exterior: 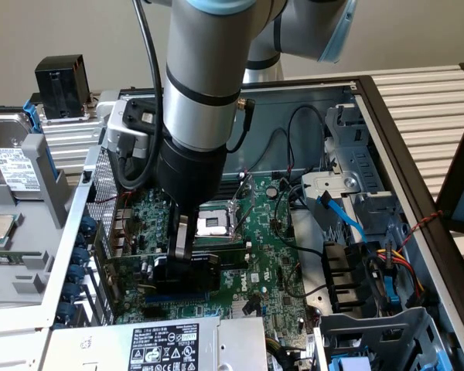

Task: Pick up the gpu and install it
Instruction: 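Insert the gpu into the slot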

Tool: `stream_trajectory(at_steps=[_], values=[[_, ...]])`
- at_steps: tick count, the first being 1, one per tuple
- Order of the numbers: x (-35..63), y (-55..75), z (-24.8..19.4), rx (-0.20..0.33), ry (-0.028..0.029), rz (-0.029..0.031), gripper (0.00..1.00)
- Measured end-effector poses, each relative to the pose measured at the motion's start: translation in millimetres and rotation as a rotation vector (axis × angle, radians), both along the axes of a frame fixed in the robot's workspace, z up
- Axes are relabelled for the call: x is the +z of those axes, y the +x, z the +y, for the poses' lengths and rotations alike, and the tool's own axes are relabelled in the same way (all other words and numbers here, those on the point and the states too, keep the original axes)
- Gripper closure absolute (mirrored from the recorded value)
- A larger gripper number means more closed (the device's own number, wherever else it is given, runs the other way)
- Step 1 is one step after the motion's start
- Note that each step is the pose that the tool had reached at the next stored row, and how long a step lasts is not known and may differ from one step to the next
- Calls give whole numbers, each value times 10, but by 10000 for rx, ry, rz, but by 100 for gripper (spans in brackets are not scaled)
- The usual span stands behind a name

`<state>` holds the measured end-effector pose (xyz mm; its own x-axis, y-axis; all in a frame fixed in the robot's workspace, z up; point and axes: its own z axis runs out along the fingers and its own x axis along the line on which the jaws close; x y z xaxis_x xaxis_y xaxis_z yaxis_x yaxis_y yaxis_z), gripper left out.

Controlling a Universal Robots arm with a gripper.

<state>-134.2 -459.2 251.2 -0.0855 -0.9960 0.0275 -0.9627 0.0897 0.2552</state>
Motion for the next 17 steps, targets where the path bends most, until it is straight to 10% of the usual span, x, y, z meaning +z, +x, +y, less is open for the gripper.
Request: stream_trajectory(at_steps=[17], values=[[0, -9, 13, 0, -34, -29, 74]])
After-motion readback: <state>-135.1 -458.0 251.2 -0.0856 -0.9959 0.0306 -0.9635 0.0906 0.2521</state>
